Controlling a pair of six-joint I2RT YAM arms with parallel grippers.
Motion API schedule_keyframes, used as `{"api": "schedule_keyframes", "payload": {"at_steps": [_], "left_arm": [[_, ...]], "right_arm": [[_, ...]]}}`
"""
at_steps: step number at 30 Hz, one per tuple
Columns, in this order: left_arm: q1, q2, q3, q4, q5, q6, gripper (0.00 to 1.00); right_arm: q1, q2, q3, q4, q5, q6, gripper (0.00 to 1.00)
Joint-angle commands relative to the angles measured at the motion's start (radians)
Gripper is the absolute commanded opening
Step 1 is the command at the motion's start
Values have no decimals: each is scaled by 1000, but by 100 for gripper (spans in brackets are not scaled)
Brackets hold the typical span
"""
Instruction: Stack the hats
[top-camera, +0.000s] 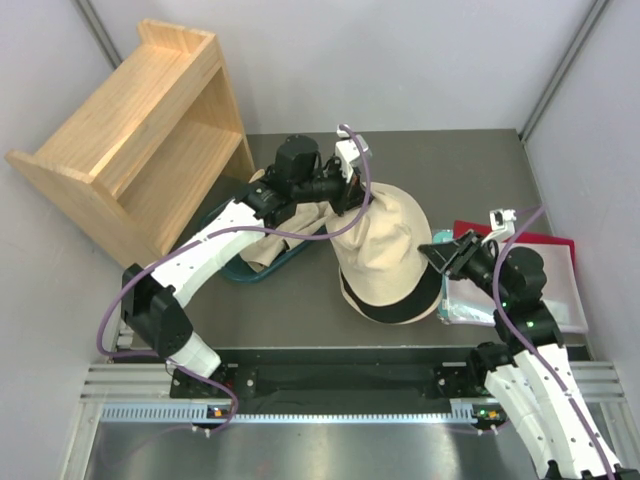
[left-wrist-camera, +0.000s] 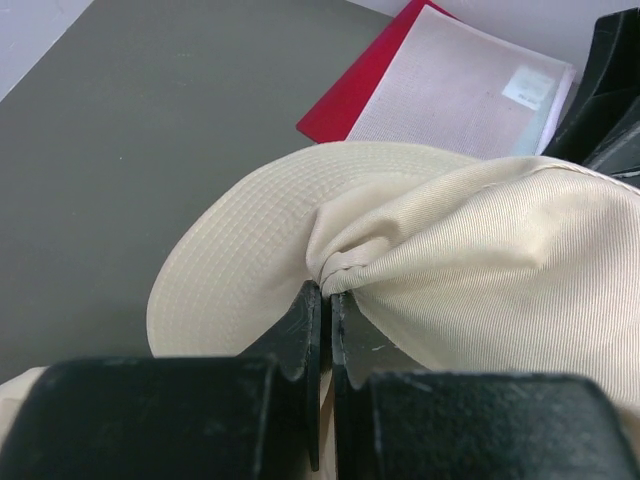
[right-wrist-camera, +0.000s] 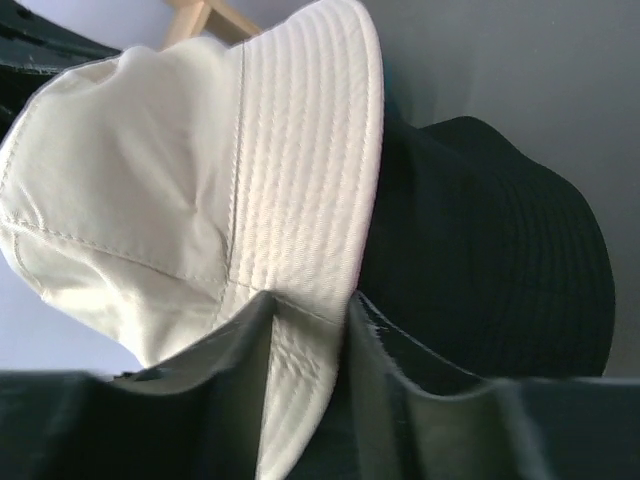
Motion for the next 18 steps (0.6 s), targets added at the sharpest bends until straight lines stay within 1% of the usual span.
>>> {"api": "schedule_keyframes", "payload": {"at_steps": [1,2,4,7,8,9,10,11,12,14,15,16,17,18], "left_arm": [[2,-56,-21,125,40,-31,0],[2,-54,-25,133,40,-34,0],[1,-54,-27,141,38,-48,0],[1,-57,-33,162,40,-73,0],[-1,-62,-39,171,37,-80,18],[1,-66,-44,187,29,-111,27],[1,-84,-48,193,5,-120,40],[1,-95,-65,201,-15,-144,51],[1,-111,-77,220,-35,-157,69],[1,-164,-117,239,-98,-184,80],[-1,-183,-131,239,-124,-195,89],[1,-219,-146,272,-150,-209,92],[1,-236,-169,273,-208,-236,94],[1,-253,-182,273,-235,-246,98]], "right_arm": [[-10,-25,-8,13,13,-4,21],[-10,-30,-11,6,22,-4,11],[-10,-47,-11,-20,54,-4,1],[-10,-70,-16,-49,89,-7,0],[-10,-76,-17,-59,94,-9,0],[-10,-83,-16,-69,99,-10,0],[-10,-90,-16,-92,111,-13,0],[-8,-97,-10,-107,117,-18,0],[-8,-113,-5,-124,123,-21,0],[-8,-125,15,-179,136,-39,0],[-8,-137,22,-197,140,-46,0],[-10,-143,29,-213,151,-53,0],[-10,-149,33,-242,157,-55,0],[-10,-160,35,-256,165,-59,0]]}}
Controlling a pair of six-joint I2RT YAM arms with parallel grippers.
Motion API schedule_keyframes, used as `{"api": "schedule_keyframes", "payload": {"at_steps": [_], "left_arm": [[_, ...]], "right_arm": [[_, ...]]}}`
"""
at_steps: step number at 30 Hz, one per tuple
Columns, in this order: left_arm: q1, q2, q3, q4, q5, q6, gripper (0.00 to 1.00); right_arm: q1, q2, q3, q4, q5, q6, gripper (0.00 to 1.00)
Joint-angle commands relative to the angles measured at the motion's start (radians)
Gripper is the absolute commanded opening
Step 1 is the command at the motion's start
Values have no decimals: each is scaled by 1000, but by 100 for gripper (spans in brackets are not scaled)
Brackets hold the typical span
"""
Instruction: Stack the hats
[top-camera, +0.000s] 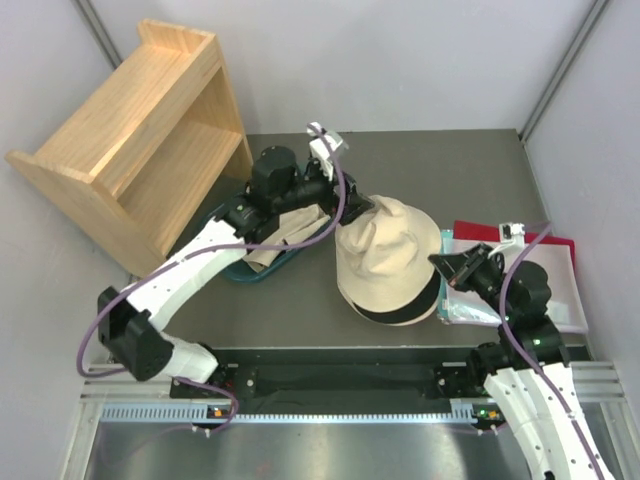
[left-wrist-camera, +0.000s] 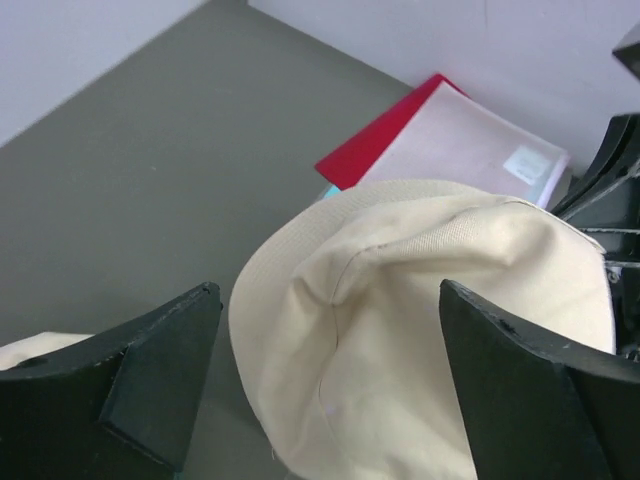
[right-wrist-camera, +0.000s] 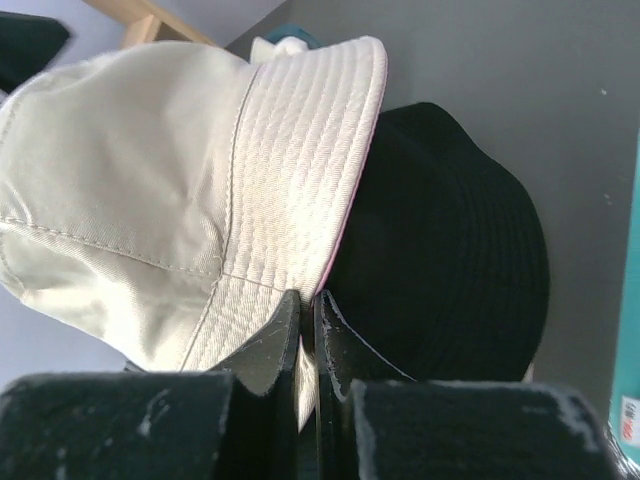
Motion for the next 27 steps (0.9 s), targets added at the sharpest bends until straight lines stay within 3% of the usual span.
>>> {"api": "schedule_keyframes", "payload": {"at_steps": [1,5,11,16,27], "left_arm": [[-1,-153,-56,121,-163,-94,99],[-1,-252,-200,174,-269,-177,99],[-24,-374,-419,245,-89,-243,97],[-128,-377,-548,296,-81,-236,93],[-204,-331,-668,400,-95,-309,92]], "right_arm": [[-9,-35,44,-115,75,-48,0],[-9,-58,20,-147,99,-46,0],[-9,-75,14,-176,129,-55,2],[-10,-69,4,-156,120,-51,4],[-9,-37,81,-147,108,-72,49]]}}
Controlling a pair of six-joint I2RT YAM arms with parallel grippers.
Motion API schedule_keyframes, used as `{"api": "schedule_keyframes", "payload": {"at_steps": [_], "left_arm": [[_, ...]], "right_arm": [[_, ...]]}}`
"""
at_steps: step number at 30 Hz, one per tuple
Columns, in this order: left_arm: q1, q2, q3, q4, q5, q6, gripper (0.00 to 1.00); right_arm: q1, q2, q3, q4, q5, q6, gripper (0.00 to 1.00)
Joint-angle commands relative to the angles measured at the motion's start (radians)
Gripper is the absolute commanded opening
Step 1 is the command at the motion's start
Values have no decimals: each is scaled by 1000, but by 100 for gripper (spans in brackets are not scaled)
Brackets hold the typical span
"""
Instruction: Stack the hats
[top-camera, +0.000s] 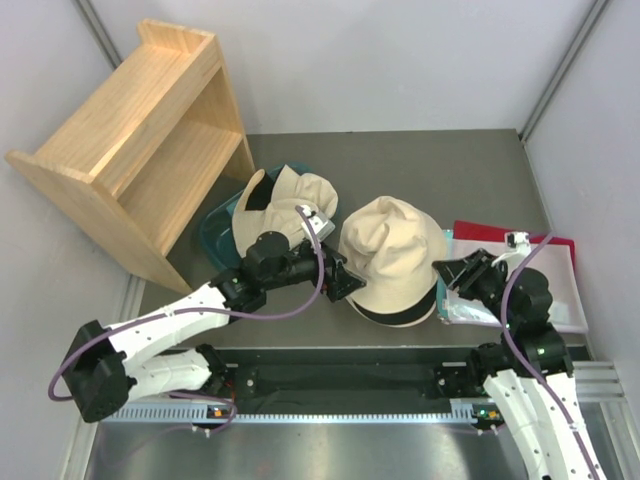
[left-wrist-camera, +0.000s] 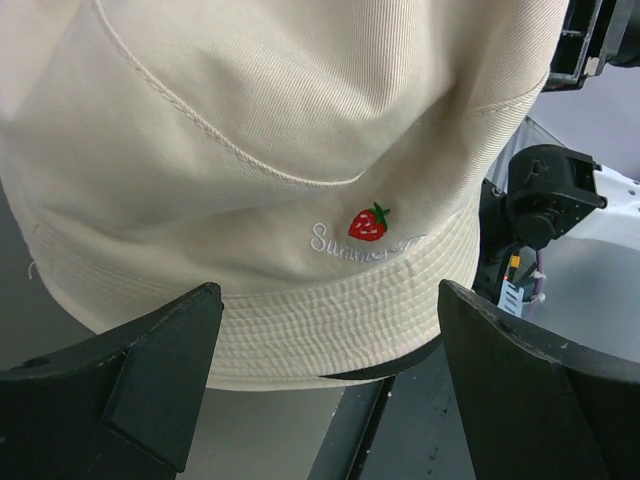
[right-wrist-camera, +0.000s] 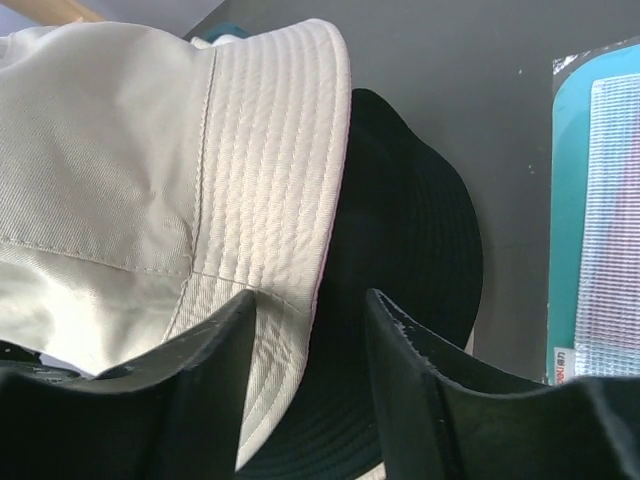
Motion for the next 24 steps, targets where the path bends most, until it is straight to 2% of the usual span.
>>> {"api": "schedule_keyframes", "payload": {"at_steps": [1,7,12,15,16,18,19,20,22,24], "left_arm": [[-22,29,-13,115,-10,-34,92],[-31,46,-23,112,-44,-28,92],[-38,52,-49,147,-43,-37,92],[-42,71,-56,164,-42,-45,92],[-43,77,-62,175,-50,-47,92],[-46,86,-72,187,-59,-50,92],[-45,89,-79,201,-64,-53,92],[-45,92,-84,207,-76,-56,92],[-46,95,-99,230,-85,-65,93],[-46,94,-107,244,-88,-71,93]], "right_arm": [[-9,52,94,14,6,-40,53],[-9,106,106,115,11,-43,63],[-9,145,73,198,-18,-29,61],[-10,139,48,221,-23,-15,48],[-10,133,42,221,-25,-11,34],[-10,112,44,201,-23,-3,23],[-9,104,48,190,-20,-3,13],[-10,92,51,178,-20,-4,8],[-10,81,57,141,-20,-6,0],[-9,60,63,102,-20,-4,0]]}}
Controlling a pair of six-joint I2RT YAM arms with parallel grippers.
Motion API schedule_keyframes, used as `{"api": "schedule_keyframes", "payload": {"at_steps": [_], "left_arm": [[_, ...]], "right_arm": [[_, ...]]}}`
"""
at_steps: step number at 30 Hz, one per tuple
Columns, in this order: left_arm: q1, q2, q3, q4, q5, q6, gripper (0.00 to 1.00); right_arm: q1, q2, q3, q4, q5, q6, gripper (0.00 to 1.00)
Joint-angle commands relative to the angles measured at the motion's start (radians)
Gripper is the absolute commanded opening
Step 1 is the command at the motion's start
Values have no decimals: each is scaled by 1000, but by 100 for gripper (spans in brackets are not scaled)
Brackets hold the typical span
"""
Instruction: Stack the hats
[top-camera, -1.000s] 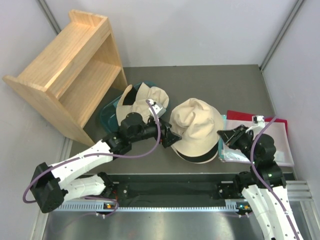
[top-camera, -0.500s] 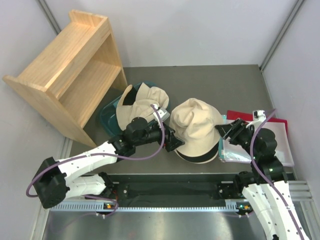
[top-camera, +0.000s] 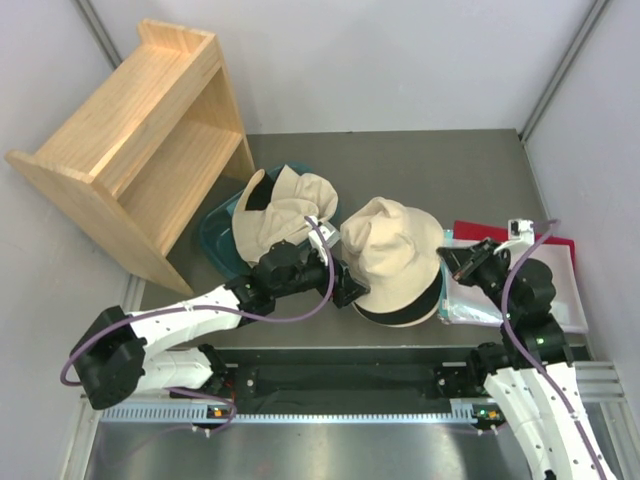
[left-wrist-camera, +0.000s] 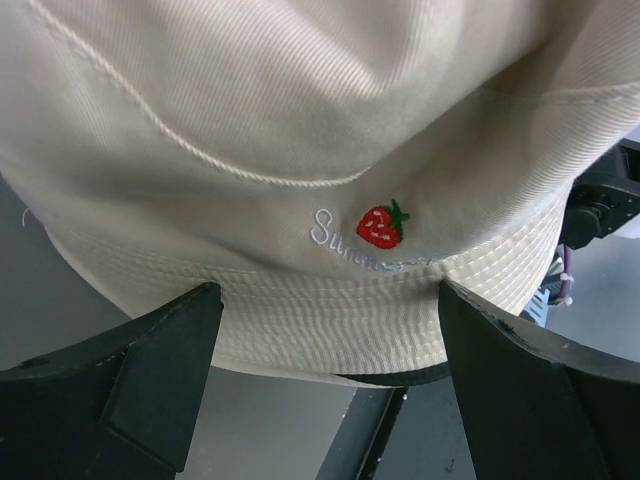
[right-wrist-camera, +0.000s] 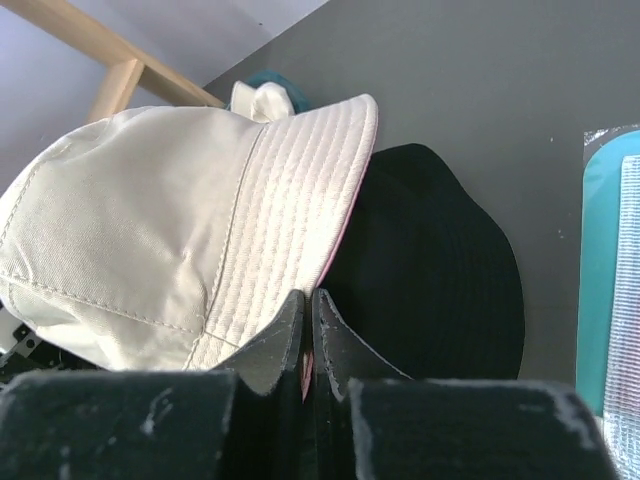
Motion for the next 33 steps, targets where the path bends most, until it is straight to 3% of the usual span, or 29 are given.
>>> {"api": "schedule_keyframes", "payload": {"at_steps": [1,10,33], "left_arm": [[-6,-1,-25,117,-20,-27,93],[-10,28,-33,155,-45,-40,93],[-10,142,-34,227,-98,-73,95]], "right_arm": [[-8,-45,32,-55,-10,0,0],[-8,-87,35,-259,105,-27,0],[14,14,-137,-310,209,14,0]]}}
